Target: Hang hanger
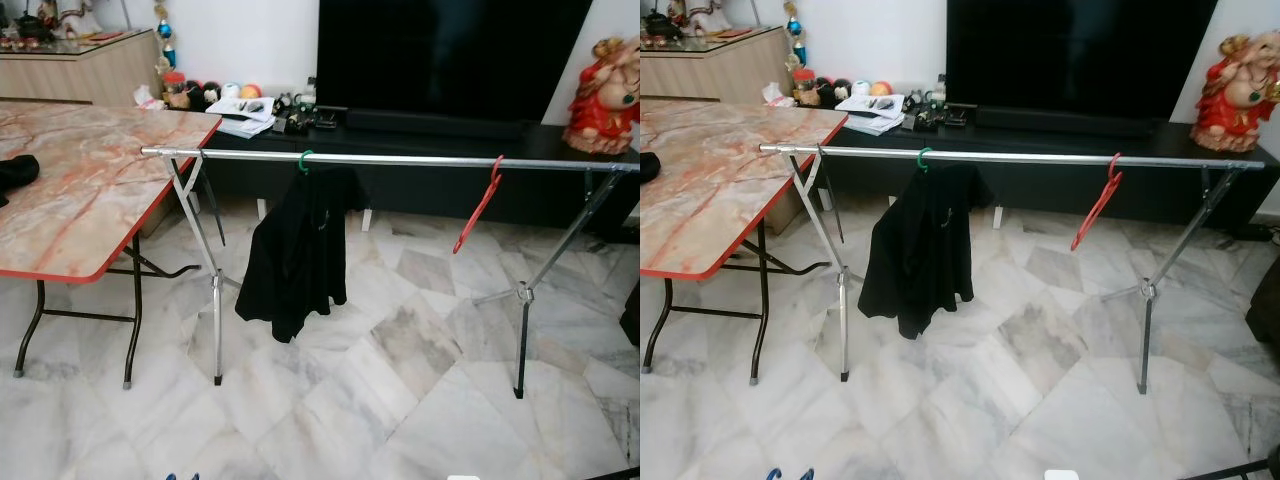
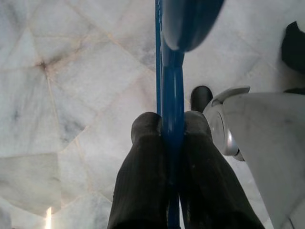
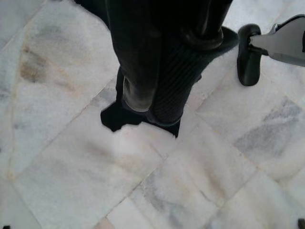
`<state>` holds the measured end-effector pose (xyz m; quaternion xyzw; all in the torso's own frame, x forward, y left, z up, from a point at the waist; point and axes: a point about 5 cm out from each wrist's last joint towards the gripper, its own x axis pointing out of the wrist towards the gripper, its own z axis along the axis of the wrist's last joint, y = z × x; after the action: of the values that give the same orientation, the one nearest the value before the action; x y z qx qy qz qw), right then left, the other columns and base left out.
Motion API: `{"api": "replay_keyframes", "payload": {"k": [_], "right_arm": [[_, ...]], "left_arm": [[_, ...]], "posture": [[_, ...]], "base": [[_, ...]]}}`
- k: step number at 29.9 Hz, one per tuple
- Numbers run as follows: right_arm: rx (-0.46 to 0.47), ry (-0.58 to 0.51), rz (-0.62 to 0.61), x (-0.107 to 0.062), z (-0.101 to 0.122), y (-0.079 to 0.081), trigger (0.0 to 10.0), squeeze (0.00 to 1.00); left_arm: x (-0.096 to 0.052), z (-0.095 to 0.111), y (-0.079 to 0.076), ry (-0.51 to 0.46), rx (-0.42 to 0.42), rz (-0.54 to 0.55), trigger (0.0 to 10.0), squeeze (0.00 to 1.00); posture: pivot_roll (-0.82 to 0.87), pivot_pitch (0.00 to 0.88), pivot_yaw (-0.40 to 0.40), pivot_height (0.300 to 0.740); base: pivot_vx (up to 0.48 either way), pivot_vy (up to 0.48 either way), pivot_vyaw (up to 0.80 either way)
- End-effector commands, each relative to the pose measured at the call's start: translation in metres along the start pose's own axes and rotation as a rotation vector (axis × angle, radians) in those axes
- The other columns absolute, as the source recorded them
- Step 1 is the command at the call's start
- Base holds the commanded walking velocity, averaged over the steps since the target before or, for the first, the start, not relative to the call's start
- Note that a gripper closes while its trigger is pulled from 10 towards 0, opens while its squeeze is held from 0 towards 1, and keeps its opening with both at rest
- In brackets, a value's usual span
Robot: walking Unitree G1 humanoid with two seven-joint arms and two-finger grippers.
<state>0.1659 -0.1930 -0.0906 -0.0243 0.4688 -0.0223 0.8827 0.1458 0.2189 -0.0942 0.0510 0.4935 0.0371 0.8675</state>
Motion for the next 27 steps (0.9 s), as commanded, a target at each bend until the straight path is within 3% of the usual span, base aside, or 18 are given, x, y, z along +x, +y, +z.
{"api": "replay_keyframes", "payload": {"k": [1,12,22,27], "right_arm": [[-0.002,-0.020,0.011,0.0016,0.0070,0.0061,10.0,0.00],[-0.005,-0.027,0.018,0.0021,0.0094,0.0103,10.0,0.00],[-0.002,-0.026,0.016,0.0018,0.0076,0.0107,10.0,0.00],[0.036,-0.026,-0.002,0.0007,0.0051,0.0017,10.0,0.00]], "left_arm": [[-0.0005,-0.0007,0.0067,0.009,0.015,0.015,10.0,0.00],[-0.0005,-0.0005,0.0067,0.008,0.021,0.015,10.0,0.00],[-0.0002,0.0008,0.0057,0.005,0.038,0.008,10.0,0.00],[-0.0002,0.0005,0.0052,0.006,0.037,0.003,10.0,0.00]], "posture": [[0.13,0.000,0.003,0.740],[0.13,0.000,0.003,0.740],[0.13,0.000,0.004,0.740],[0.13,0.000,0.004,0.740]], "base": [[0.000,0.480,0.00],[0.000,0.466,0.00],[0.000,0.000,0.00],[0.000,0.000,0.00]]}}
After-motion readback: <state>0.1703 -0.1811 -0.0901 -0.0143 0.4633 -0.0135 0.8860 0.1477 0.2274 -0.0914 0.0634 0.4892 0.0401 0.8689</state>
